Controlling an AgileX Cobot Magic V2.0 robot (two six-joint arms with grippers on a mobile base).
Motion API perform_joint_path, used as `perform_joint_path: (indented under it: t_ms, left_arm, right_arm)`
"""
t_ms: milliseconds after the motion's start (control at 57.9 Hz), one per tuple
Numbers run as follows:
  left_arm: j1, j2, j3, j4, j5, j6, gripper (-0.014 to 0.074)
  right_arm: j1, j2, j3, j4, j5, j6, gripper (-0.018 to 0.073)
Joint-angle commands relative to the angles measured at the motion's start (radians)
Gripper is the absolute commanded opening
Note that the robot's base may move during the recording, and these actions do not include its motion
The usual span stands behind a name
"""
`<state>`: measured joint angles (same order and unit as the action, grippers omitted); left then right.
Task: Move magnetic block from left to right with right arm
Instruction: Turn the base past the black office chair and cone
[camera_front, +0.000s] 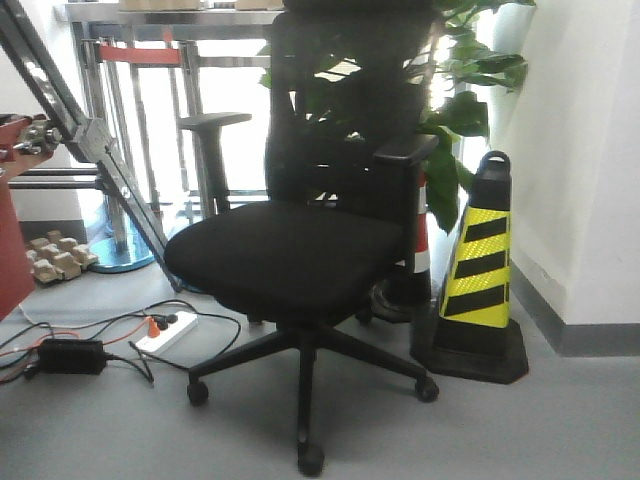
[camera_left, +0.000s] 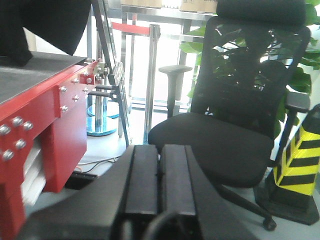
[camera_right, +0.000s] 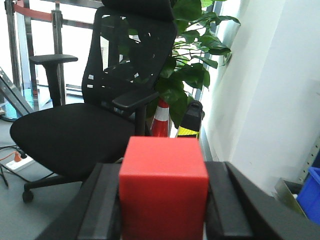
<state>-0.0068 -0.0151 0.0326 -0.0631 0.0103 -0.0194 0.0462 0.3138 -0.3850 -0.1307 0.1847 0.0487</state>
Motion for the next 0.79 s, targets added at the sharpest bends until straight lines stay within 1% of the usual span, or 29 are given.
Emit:
perform_joint_path:
  t_ms: [0, 777]
  left_arm:
    - [-0.007, -0.008, 0.008, -0.007, -0.09, -0.004, -0.0117]
    - [-0.007, -0.008, 0.008, -0.007, -0.09, -0.004, -0.0117]
  right_arm:
    - [-0.006, 0.008, -0.028, -0.014, -0.086, -0.006, 0.0253]
    - [-0.006, 0.008, -0.028, -0.014, -0.086, -0.006, 0.0253]
